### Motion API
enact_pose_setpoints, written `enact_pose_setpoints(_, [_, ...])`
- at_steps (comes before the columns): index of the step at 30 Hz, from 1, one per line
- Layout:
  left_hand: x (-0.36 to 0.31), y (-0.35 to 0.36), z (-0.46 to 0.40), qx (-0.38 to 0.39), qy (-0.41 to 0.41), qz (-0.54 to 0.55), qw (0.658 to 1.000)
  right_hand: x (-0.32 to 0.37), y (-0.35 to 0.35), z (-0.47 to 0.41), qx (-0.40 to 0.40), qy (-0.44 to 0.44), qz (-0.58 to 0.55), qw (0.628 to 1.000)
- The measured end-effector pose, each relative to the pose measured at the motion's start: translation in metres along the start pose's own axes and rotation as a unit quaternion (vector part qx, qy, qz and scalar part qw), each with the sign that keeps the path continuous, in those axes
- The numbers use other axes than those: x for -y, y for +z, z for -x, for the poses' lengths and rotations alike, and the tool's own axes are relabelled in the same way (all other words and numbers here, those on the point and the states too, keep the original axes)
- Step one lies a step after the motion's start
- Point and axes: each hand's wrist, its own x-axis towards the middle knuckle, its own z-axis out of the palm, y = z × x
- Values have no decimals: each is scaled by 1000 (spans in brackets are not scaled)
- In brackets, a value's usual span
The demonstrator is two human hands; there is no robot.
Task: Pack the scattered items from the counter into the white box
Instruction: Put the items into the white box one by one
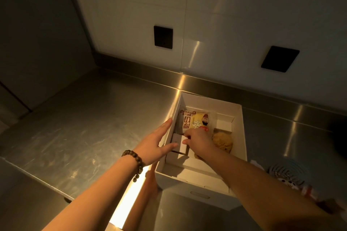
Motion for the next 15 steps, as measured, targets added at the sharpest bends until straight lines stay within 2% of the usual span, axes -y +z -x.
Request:
enact_pose_setpoints(7, [-3, 2, -1, -5, -15, 4, 1000, 8, -7, 6, 4, -7, 20, 1000])
enact_pose_setpoints(13, [-3, 2, -2, -5, -12, -1, 1000, 11, -14, 15, 83, -49, 117, 988])
enact_pose_setpoints(15, [-4, 1, -2, -9, -11, -9, 1000, 11, -13, 19, 98, -44, 114, 988])
